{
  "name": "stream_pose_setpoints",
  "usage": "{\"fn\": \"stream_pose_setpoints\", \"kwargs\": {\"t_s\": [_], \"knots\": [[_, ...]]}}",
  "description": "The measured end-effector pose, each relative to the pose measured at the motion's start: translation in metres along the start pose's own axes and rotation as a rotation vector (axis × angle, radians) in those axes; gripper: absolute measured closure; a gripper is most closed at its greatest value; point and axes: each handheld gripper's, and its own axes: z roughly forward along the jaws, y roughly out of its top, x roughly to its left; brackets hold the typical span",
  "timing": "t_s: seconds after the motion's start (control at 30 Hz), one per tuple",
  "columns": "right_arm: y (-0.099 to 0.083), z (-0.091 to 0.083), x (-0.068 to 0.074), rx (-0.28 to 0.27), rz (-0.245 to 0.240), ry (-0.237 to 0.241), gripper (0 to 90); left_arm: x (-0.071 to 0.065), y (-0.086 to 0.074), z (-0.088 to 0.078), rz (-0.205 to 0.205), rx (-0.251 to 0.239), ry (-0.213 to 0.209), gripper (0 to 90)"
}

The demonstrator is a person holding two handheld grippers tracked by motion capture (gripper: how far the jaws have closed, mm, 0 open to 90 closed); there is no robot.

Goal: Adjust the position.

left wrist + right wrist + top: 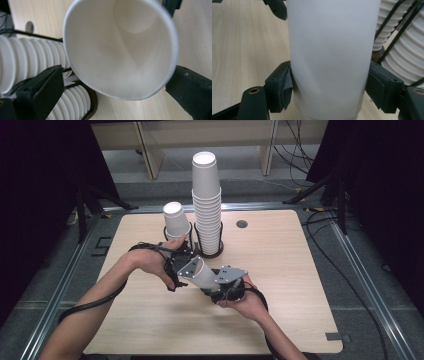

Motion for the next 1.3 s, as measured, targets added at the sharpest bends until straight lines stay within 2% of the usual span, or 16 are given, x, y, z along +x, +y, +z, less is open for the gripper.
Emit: {"fn": "stream_pose_setpoints", "kwargs": {"t_s": [0.2,0.27,0.3,0.33,0.4,0.5,0.53,0.7,0.73,0.9,1.0,1.07,1.1,1.13,1.27,1.3], "knots": [[-0.003,-0.005,-0.003,-0.034,0.037,-0.031,27.7,-0.001,-0.011,-0.001,-0.109,-0.092,0.057,0.1],[-0.004,-0.007,-0.002,-0.044,0.067,-0.038,27.7,-0.002,-0.014,-0.002,-0.128,-0.117,0.068,0.0],[-0.004,-0.008,-0.004,-0.057,0.044,-0.050,27.7,-0.003,-0.016,-0.002,-0.144,-0.133,0.084,0.0],[-0.005,-0.010,-0.003,-0.051,0.076,-0.046,27.7,-0.003,-0.017,-0.002,-0.162,-0.144,0.088,0.0],[-0.006,-0.012,-0.005,-0.067,0.067,-0.067,27.6,-0.004,-0.021,-0.002,-0.180,-0.162,0.096,0.0],[-0.009,-0.018,-0.004,-0.081,0.106,-0.081,27.5,-0.006,-0.026,0.000,-0.223,-0.195,0.124,0.0],[-0.009,-0.021,-0.005,-0.092,0.092,-0.098,27.5,-0.007,-0.028,0.000,-0.236,-0.206,0.133,0.0],[-0.015,-0.034,-0.006,-0.121,0.144,-0.128,27.4,-0.017,-0.036,0.004,-0.356,-0.318,0.186,0.0],[-0.017,-0.037,-0.008,-0.132,0.135,-0.140,27.4,-0.020,-0.038,0.004,-0.374,-0.335,0.188,0.0],[-0.025,-0.050,-0.008,-0.147,0.201,-0.171,27.3,-0.036,-0.043,0.011,-0.468,-0.417,0.202,0.0],[-0.029,-0.059,-0.009,-0.159,0.229,-0.186,27.3,-0.045,-0.047,0.016,-0.504,-0.447,0.210,0.0],[-0.031,-0.065,-0.012,-0.171,0.209,-0.210,27.3,-0.051,-0.049,0.019,-0.551,-0.468,0.216,0.0],[-0.032,-0.066,-0.012,-0.193,0.235,-0.209,27.3,-0.053,-0.050,0.020,-0.565,-0.479,0.229,0.0],[-0.032,-0.069,-0.011,-0.168,0.269,-0.197,27.3,-0.055,-0.052,0.021,-0.581,-0.481,0.235,0.0],[-0.036,-0.079,-0.013,-0.194,0.264,-0.242,27.2,-0.062,-0.061,0.024,-0.671,-0.503,0.278,0.1],[-0.038,-0.080,-0.012,-0.199,0.292,-0.229,27.2,-0.064,-0.063,0.024,-0.684,-0.502,0.285,0.0]]}}
